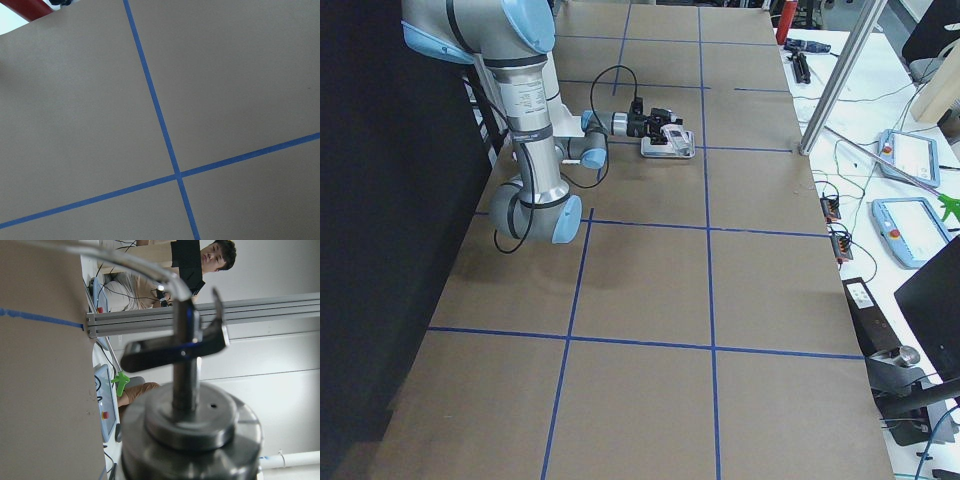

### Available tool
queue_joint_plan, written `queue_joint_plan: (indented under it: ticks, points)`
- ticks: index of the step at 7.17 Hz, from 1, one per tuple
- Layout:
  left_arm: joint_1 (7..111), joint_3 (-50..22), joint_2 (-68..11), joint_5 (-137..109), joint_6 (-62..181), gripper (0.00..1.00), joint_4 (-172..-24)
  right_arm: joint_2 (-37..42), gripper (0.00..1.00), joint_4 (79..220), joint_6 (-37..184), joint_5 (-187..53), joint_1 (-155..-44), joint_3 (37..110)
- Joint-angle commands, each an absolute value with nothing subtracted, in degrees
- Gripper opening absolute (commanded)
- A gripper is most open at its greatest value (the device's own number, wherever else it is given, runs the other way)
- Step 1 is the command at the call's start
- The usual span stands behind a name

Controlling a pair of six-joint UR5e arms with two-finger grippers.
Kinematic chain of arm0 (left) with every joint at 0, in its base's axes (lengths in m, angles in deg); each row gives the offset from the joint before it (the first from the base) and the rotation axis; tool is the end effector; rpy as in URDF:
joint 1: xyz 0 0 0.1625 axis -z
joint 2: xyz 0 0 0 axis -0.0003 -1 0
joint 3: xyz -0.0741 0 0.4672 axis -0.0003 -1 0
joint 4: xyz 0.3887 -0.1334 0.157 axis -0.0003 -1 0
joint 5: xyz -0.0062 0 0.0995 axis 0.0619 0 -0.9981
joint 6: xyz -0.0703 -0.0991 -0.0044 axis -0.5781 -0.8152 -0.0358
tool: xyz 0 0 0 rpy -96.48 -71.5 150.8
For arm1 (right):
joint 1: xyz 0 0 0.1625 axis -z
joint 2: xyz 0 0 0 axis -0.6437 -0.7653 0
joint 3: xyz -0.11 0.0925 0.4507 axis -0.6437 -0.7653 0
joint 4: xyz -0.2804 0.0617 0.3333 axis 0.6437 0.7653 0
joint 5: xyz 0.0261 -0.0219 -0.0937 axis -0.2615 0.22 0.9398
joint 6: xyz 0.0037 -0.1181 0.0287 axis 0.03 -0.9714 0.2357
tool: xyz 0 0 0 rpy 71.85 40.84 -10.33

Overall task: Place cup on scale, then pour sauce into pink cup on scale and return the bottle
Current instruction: 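Rotate the bottle back upright with the right gripper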

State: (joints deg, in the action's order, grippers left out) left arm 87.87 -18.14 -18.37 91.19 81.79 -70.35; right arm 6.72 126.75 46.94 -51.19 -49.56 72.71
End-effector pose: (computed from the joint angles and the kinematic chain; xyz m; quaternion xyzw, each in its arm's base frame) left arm -0.0386 -0.6041 0.5962 0.1240 0.3063 0.1135 0.9370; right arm -0.5793 -0.3542 0.3232 0.6441 0.2343 -0.2158 0.6955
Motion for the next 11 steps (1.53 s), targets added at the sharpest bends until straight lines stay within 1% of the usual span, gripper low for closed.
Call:
queue_joint_plan:
  ticks: [1,3,6,9,11]
  points:
    - [87.87,-18.33,-18.33,91.19,81.79,1.0,-70.42,6.83,0.0,126.69,56.22,-53.36,-49.56,72.72]
    - [87.87,-18.33,-18.33,91.19,81.79,1.0,-70.42,7.09,0.0,126.69,64.73,-55.38,-49.56,73.5]
    - [88.22,-18.51,-18.33,91.19,81.79,1.0,-70.42,7.62,0.0,126.43,79.4,-58.37,-49.74,77.46]
    - [88.57,-19.73,-18.42,91.19,81.79,1.0,-70.24,5.69,0.0,126.43,89.19,-60.22,-50.0,80.36]
    - [88.75,-22.01,-18.5,91.19,81.71,1.0,-68.32,2.88,0.0,126.34,97.67,-64.16,-50.79,82.9]
